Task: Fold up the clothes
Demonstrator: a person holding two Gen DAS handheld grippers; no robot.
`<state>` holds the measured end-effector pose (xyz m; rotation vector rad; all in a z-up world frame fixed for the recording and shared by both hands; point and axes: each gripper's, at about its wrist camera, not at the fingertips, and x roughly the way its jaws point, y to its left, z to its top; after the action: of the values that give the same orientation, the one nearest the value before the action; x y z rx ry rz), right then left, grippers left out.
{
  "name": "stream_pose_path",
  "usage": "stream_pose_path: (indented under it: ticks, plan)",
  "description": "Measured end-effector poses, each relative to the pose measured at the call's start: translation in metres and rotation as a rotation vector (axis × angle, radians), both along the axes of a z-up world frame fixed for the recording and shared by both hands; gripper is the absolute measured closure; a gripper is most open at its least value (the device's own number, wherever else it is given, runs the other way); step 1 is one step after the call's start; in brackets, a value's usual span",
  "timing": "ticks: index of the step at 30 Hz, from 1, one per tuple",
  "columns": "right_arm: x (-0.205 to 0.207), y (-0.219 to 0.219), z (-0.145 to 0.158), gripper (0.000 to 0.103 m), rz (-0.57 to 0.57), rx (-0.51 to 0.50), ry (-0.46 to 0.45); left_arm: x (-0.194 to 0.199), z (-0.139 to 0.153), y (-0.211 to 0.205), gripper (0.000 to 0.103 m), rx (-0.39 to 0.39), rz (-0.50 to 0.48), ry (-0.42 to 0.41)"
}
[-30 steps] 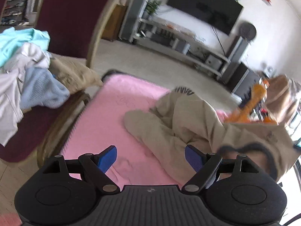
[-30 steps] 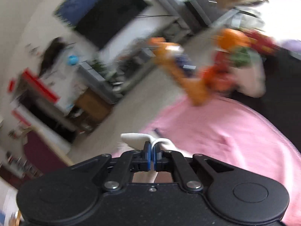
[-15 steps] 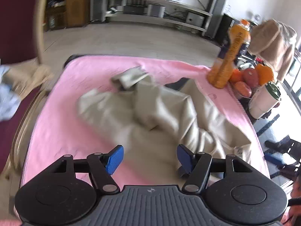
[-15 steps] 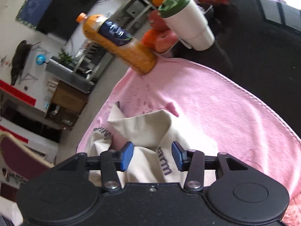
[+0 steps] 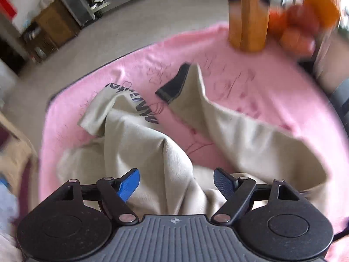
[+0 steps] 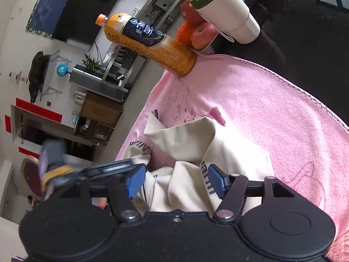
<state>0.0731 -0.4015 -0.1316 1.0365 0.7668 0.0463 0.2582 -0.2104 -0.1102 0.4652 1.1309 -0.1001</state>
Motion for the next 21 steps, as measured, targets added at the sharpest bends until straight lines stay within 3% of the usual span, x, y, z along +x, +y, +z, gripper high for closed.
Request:
stream_pose_path:
  ticks: [1, 2, 3, 4, 5, 11, 14, 16, 17, 21]
  plan:
    - [0.001, 0.001, 0.0, 0.038, 0.005, -0.005, 0.003, 0.004, -0.006, -0.002, 0.034, 0.034, -0.003, 0.008]
    - [0.002, 0.001, -0.001, 0.037, 0.01, -0.006, 0.008, 0.006, -0.009, 0.001, 0.055, 0.046, 0.01, 0.014]
    - [0.003, 0.002, -0.002, 0.037, 0.015, -0.007, 0.012, 0.009, -0.01, 0.005, 0.063, 0.047, 0.03, 0.019]
    - [0.004, 0.003, -0.003, 0.037, 0.02, -0.006, 0.016, 0.01, -0.008, 0.013, 0.081, 0.016, 0.048, 0.024]
    - [0.004, 0.003, -0.004, 0.037, 0.024, -0.003, 0.019, 0.008, -0.001, 0.025, 0.092, -0.023, 0.064, 0.01]
    - [0.002, 0.003, -0.011, 0.036, 0.02, 0.012, 0.037, -0.038, 0.05, 0.113, 0.094, -0.212, 0.169, -0.155]
    - [-0.003, 0.004, -0.015, 0.036, 0.013, 0.043, 0.04, -0.081, 0.062, 0.175, 0.094, -0.337, 0.292, -0.18]
    - [-0.007, 0.007, -0.018, 0.036, 0.013, 0.066, 0.045, -0.111, 0.049, 0.218, 0.093, -0.411, 0.382, -0.169]
    - [-0.009, 0.009, -0.02, 0.036, 0.016, 0.075, 0.049, -0.125, 0.039, 0.238, 0.088, -0.44, 0.419, -0.153]
    - [-0.018, 0.027, -0.021, 0.036, 0.043, 0.033, 0.074, -0.171, 0.001, 0.289, 0.077, -0.467, 0.499, -0.072]
